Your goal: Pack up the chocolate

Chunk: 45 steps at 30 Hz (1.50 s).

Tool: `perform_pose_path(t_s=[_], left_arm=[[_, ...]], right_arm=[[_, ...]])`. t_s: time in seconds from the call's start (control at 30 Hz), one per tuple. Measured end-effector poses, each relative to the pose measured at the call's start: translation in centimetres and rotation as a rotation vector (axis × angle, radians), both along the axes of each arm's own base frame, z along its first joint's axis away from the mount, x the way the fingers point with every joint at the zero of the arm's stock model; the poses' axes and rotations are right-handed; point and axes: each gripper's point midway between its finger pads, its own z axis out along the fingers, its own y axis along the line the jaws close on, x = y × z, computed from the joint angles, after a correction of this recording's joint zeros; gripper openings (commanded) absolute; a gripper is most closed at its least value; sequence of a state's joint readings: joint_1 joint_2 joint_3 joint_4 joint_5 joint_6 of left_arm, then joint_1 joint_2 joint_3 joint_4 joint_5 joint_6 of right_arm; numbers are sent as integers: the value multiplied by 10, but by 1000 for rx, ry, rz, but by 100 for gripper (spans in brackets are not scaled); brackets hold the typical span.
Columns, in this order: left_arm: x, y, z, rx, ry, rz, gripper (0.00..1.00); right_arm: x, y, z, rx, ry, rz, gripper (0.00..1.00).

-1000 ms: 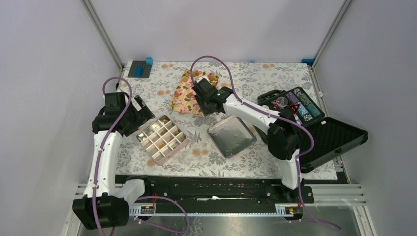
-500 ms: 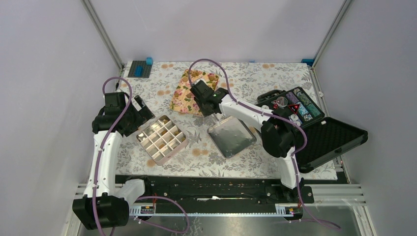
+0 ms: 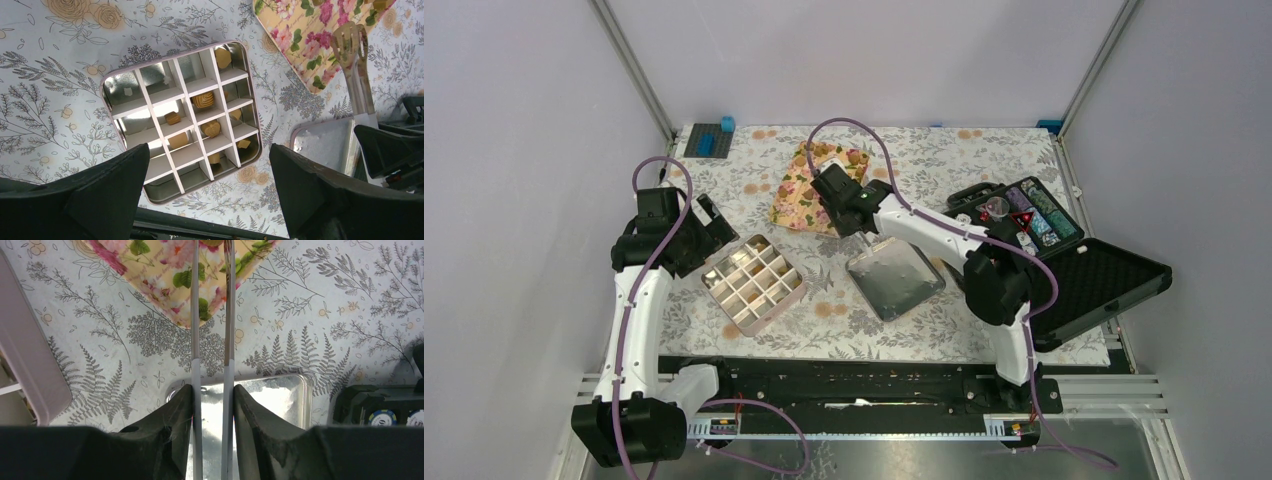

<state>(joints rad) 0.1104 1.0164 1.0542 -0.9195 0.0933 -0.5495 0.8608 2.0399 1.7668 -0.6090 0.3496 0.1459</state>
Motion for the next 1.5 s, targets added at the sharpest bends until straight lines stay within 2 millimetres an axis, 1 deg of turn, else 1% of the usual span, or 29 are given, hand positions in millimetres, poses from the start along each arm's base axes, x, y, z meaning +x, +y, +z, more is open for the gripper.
perform_pose_path(t_s=[0.23, 0.43, 0.53, 0.63, 0.77, 0.9, 1.0, 1.2, 1.33, 1.43, 1.5], left_arm=[[0, 0, 0, 0, 0, 0, 99], [0, 0, 0, 0, 0, 0, 99], [0, 0, 0, 0, 0, 0, 99], [0, 0, 0, 0, 0, 0, 99], [0, 0, 2, -1, -1, 0, 99], [4, 0, 9, 1, -17, 0, 99], [7, 1, 14, 2, -28, 0, 99], [8, 1, 17, 3, -35, 1, 99], [8, 2, 19, 7, -39, 3, 99], [7, 2, 20, 10, -42, 6, 99], [6, 2, 19, 10, -39, 6, 99]], right_arm=[[-9, -5, 23, 33, -26, 5, 21], [-17, -6, 27, 41, -25, 13, 21], [-25, -3, 30, 44, -26, 29, 21], [-38, 2, 35, 56, -25, 58, 21], [-63, 12, 46, 86, -23, 111, 21], [-94, 22, 59, 128, -16, 176, 21], [-117, 30, 64, 149, -6, 221, 21], [-168, 57, 63, 175, 30, 323, 20], [-200, 72, 61, 192, 60, 383, 20], [-215, 80, 54, 187, 79, 413, 20], [-223, 84, 46, 172, 91, 426, 20]])
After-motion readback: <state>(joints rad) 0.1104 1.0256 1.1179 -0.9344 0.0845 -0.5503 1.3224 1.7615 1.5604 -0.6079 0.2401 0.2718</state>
